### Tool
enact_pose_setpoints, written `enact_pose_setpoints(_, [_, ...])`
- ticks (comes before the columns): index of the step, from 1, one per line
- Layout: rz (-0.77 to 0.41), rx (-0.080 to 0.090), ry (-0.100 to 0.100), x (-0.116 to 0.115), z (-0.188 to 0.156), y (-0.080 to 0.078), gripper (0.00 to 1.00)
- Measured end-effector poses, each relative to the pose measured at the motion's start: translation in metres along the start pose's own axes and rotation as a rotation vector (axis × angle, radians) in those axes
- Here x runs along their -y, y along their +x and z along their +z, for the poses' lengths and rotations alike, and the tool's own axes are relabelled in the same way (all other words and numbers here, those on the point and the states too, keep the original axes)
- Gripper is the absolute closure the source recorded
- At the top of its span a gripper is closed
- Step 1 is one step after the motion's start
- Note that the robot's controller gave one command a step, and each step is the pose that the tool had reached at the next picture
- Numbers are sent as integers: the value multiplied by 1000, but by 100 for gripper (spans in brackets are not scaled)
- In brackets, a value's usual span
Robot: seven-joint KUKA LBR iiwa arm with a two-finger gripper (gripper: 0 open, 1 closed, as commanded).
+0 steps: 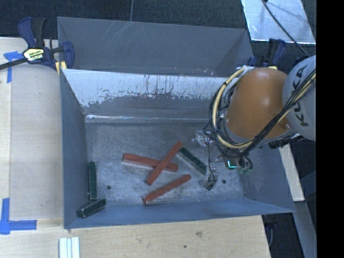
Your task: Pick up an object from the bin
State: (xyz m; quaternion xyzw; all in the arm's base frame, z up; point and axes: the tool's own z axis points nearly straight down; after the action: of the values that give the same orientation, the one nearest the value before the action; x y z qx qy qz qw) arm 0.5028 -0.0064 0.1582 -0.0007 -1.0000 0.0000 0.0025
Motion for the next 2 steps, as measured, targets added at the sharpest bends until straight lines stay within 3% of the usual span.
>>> enact_pose_setpoints(1, [32,12,0,-36,89,-5,0])
enact_pose_setpoints(2, [31,11,0,-36,88,-5,100])
